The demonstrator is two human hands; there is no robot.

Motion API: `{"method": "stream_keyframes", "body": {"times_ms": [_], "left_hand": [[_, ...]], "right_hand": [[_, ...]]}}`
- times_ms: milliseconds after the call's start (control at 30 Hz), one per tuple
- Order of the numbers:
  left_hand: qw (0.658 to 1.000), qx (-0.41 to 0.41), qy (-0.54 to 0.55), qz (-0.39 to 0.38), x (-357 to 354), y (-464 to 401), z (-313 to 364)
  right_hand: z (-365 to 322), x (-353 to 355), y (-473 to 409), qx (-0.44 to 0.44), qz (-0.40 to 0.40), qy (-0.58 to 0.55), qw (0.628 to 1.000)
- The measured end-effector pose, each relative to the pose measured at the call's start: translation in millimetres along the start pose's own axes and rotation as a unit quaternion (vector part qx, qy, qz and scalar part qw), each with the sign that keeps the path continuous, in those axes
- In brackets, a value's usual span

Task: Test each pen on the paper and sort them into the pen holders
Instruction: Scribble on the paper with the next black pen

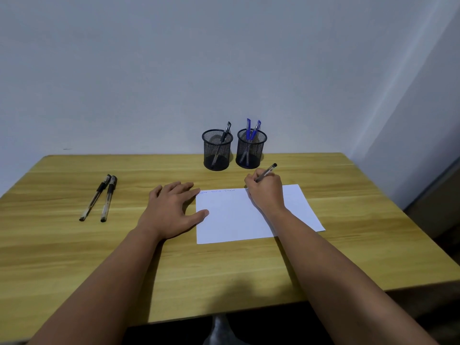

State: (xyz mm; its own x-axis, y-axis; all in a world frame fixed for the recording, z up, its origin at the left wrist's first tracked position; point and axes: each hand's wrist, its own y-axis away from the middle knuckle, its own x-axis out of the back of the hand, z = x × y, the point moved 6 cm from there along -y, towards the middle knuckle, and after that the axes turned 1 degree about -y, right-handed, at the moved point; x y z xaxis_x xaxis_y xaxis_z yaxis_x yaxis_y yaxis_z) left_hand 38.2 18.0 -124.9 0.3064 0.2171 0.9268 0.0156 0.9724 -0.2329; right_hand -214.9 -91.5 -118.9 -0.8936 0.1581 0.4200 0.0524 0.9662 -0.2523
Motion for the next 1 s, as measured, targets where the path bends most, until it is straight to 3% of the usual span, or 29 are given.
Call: {"method": "stream_keyframes", "body": {"times_ms": [367, 600, 867, 1000], "left_hand": [[1.000, -0.001, -0.001, 0.002, -0.8, 0.2, -0.8], [1.000, 0.000, -0.002, 0.001, -1.3, -0.3, -0.6], [1.000, -0.001, -0.003, -0.007, -0.4, 0.2, 0.5], [1.000, 0.002, 0.001, -0.017, -0.2, 2.2, 0.4]], "right_hand": [[-8.8, 3.8, 3.0, 0.011, 0.007, 0.019, 1.000], [-5.3, 12.8, 3.2, -0.056, 0.044, -0.054, 0.996], [-0.6, 5.3, -8.9, -0.118, -0.005, -0.131, 0.984], [-12.7, 5.9, -5.2, -0.099, -0.021, -0.139, 0.985]]}}
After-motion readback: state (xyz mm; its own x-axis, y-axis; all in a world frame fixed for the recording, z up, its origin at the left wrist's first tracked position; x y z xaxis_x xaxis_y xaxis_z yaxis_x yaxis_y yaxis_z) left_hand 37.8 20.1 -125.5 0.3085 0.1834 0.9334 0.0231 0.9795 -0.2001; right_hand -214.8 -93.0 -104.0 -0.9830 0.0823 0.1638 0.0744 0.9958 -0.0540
